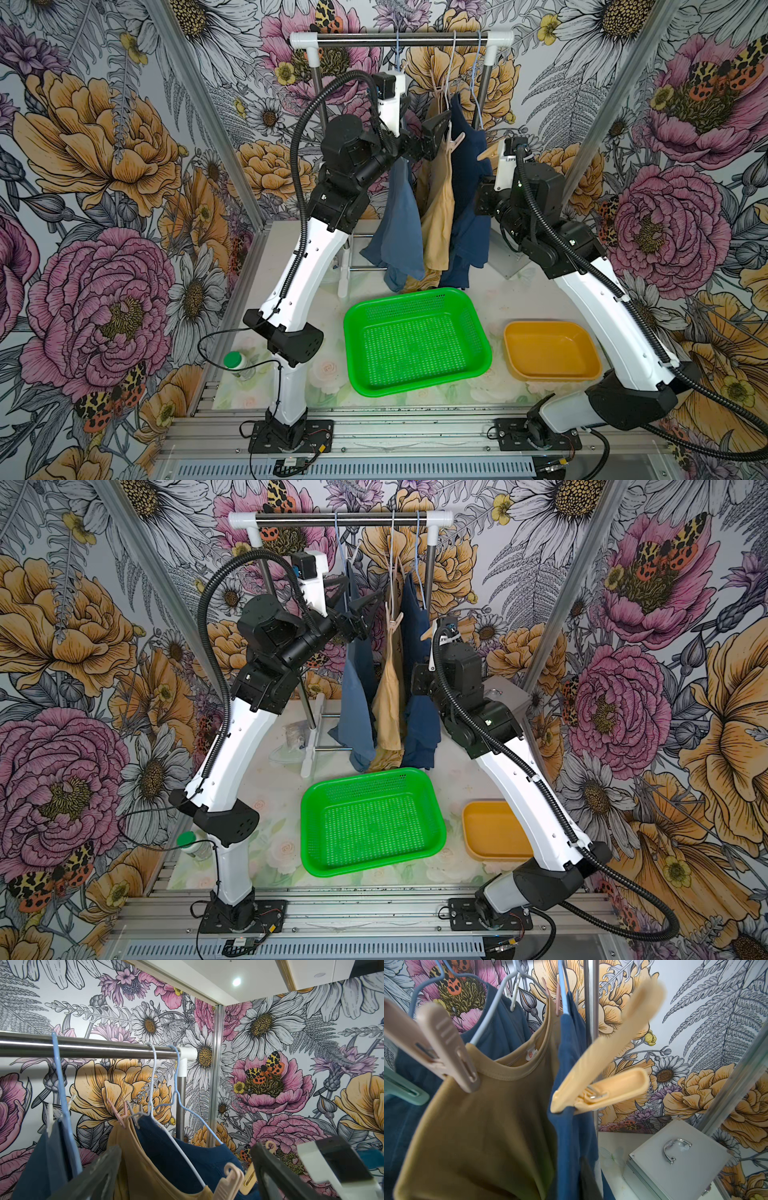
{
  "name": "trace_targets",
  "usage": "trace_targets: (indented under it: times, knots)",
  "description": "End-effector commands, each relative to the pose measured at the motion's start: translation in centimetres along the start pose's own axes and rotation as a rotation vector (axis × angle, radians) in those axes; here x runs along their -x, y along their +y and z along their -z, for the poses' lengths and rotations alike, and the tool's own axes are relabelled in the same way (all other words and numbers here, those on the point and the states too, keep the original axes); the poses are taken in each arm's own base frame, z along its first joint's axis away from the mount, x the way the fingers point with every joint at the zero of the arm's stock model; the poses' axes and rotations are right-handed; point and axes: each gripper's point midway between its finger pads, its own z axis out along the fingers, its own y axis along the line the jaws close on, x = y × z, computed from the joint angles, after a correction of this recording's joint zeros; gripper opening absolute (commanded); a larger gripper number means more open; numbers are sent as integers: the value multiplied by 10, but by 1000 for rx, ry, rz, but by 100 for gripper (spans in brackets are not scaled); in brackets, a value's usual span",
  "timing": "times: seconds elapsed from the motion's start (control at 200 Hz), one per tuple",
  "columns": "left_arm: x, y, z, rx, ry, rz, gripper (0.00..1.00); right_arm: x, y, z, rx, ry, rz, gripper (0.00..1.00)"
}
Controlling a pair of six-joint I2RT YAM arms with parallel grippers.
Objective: Remove the clothespins securing t-shirts to the hanger
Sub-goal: Pick up the hanger from the clothes rail.
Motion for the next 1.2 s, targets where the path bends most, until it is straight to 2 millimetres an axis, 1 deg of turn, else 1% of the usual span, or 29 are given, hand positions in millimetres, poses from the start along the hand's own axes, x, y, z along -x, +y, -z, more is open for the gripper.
trace_targets:
  times: [0.0, 0.055, 0.22, 0.375, 0.63, 0.72, 0.93, 1.195]
  knots:
    - [-4, 8, -1, 59, 15, -27, 98, 12, -2, 6, 2, -25, 1, 5]
    - [-4, 7, -1, 58, 14, -26, 98, 12, -2, 6, 3, -25, 3, 0]
    - [-4, 7, -1, 56, 14, -26, 98, 16, -4, 9, -2, -36, 2, 0]
    - [-3, 6, 0, 54, 12, -30, 98, 24, -8, 16, -18, -60, 4, 0]
    - [0, 2, 1, 41, 7, -26, 98, 53, -6, 37, 23, -162, 23, 0]
    - [1, 2, 1, 37, 6, -23, 98, 60, -4, 42, 40, -186, 28, 0]
    - [2, -1, 1, 28, 3, -18, 98, 64, -1, 47, 58, -210, 49, 0]
    - [4, -2, 3, 27, 0, -14, 98, 77, 2, 53, 68, -267, 74, 0]
